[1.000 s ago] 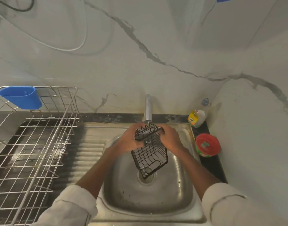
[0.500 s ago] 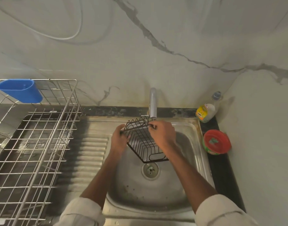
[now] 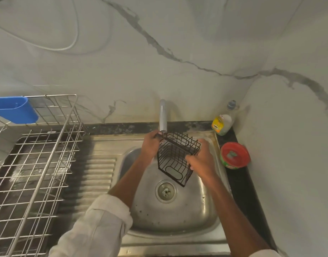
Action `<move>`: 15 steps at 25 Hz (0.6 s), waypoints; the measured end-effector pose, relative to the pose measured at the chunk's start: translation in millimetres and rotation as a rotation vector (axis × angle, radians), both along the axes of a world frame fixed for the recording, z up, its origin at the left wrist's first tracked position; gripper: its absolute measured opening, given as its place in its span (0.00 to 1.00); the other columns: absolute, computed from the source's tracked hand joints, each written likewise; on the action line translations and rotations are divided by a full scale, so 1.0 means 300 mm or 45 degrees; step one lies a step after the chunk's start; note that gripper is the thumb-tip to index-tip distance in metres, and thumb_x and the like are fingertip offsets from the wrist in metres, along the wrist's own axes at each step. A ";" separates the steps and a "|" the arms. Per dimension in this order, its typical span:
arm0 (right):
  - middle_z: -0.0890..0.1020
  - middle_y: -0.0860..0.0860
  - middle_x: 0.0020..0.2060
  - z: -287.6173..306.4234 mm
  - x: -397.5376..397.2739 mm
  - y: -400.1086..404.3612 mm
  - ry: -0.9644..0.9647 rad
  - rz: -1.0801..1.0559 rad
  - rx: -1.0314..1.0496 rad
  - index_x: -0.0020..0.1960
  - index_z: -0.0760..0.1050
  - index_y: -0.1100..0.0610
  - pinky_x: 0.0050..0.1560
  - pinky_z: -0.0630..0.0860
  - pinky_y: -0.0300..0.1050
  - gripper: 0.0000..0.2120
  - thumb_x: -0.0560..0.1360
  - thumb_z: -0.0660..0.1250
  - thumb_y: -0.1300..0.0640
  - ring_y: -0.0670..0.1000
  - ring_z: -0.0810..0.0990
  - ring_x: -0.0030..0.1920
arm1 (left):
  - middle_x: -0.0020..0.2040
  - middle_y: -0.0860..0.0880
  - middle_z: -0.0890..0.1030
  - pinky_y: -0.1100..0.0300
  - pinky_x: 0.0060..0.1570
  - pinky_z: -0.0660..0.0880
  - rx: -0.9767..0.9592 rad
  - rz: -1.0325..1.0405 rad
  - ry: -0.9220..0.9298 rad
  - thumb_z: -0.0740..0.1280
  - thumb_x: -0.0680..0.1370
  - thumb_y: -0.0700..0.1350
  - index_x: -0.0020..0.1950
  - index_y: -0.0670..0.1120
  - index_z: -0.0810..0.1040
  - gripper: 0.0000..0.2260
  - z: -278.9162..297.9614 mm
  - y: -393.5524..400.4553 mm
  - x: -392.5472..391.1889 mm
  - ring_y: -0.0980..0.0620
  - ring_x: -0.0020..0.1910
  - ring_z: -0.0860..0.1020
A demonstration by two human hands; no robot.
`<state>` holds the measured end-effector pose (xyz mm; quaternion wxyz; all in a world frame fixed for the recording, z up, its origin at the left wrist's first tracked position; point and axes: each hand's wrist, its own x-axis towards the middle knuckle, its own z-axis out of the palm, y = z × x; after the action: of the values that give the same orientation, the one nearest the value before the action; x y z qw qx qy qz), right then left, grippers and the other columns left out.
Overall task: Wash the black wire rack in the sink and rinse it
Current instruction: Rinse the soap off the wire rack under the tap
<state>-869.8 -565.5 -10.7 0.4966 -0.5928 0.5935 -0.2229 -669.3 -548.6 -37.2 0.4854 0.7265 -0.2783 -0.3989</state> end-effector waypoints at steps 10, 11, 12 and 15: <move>0.79 0.45 0.55 0.030 -0.156 0.022 0.053 0.093 -0.135 0.63 0.71 0.48 0.47 0.81 0.44 0.36 0.59 0.81 0.61 0.44 0.81 0.51 | 0.64 0.52 0.86 0.38 0.77 0.68 -0.164 -0.195 0.189 0.71 0.81 0.38 0.63 0.52 0.87 0.15 -0.037 0.025 -0.047 0.47 0.70 0.79; 0.80 0.44 0.55 0.035 -0.151 0.019 0.031 0.120 -0.151 0.64 0.72 0.48 0.49 0.81 0.44 0.36 0.59 0.81 0.60 0.43 0.81 0.52 | 0.66 0.52 0.85 0.39 0.77 0.69 -0.136 -0.208 0.184 0.71 0.80 0.35 0.67 0.52 0.85 0.18 -0.030 0.041 -0.028 0.48 0.71 0.79; 0.79 0.42 0.55 0.048 -0.144 0.019 0.003 0.155 -0.148 0.66 0.73 0.48 0.49 0.80 0.42 0.36 0.61 0.81 0.62 0.43 0.81 0.54 | 0.67 0.53 0.85 0.39 0.77 0.70 -0.102 -0.229 0.159 0.70 0.80 0.33 0.70 0.52 0.82 0.22 -0.033 0.056 -0.006 0.48 0.71 0.79; 0.78 0.40 0.56 0.071 -0.099 0.015 -0.058 0.233 -0.107 0.66 0.72 0.46 0.50 0.78 0.38 0.34 0.67 0.76 0.69 0.42 0.79 0.56 | 0.66 0.50 0.85 0.38 0.73 0.74 -0.044 -0.328 0.004 0.65 0.82 0.30 0.76 0.53 0.77 0.26 -0.028 0.107 0.044 0.46 0.68 0.81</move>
<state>-899.5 -561.1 10.6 0.5029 -0.6597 0.5155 -0.2147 -656.1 -516.6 -45.6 0.4429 0.6756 -0.3754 -0.4544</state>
